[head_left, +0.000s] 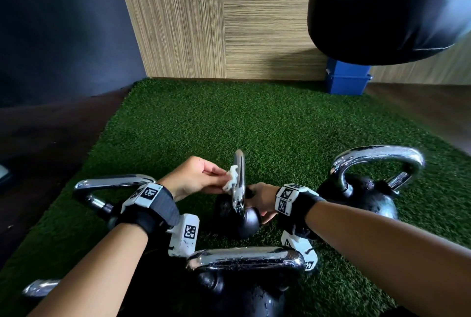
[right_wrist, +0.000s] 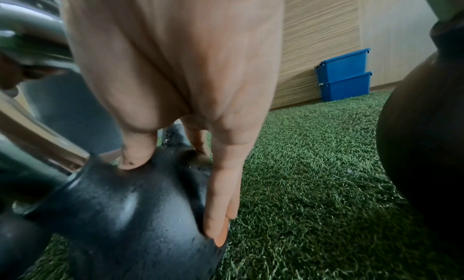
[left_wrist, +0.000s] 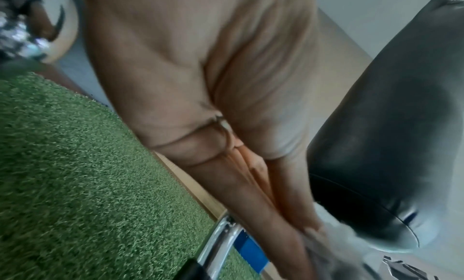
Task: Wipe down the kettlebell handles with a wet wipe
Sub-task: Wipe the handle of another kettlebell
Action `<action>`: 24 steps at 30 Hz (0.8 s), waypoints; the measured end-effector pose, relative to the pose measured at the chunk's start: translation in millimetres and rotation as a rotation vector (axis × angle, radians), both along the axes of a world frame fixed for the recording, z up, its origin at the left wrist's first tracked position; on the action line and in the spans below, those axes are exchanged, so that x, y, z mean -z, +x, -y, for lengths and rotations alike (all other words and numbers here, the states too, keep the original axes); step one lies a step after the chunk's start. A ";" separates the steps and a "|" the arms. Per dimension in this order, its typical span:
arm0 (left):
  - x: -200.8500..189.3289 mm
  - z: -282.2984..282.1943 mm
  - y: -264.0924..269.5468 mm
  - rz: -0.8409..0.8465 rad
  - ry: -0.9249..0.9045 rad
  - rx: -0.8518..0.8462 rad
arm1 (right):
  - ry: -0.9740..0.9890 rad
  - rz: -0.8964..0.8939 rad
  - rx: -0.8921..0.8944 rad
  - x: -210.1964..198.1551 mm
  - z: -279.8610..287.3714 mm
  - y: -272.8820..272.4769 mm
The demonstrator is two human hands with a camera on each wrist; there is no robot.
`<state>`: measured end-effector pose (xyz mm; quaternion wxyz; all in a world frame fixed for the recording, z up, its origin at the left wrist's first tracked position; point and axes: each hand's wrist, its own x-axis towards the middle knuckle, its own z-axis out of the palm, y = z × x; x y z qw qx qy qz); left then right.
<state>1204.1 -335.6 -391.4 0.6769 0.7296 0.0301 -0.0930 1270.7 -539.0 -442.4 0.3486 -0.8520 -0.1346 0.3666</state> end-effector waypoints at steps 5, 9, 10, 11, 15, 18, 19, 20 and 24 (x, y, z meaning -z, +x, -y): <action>1.7 4.0 -19.9 -0.007 0.073 0.097 | 0.029 0.010 -0.016 1.6 3.4 2.7; 7.7 5.5 -32.8 0.043 0.191 0.167 | 0.028 -0.007 -0.013 -1.6 2.4 1.5; 9.1 6.5 -35.9 0.058 0.236 0.208 | 0.055 -0.029 -0.009 -2.2 3.6 1.7; 10.6 6.8 -38.3 0.078 0.268 0.224 | 0.074 -0.043 -0.006 -2.7 4.7 1.4; 21.2 9.8 -46.3 0.173 0.342 0.111 | 0.046 -0.013 -0.013 -4.6 5.2 -4.0; 37.4 20.3 -54.7 0.229 0.457 0.033 | 0.080 -0.035 0.026 -7.4 4.1 -5.3; 42.1 23.1 -56.9 0.254 0.491 0.013 | 0.088 -0.044 0.035 -8.6 4.1 -6.7; 45.4 24.4 -58.1 0.273 0.510 -0.005 | 0.085 -0.033 0.029 -10.7 4.2 -8.2; 40.3 15.2 -54.4 0.249 0.528 0.034 | -0.126 0.247 -0.151 -21.9 7.0 -1.9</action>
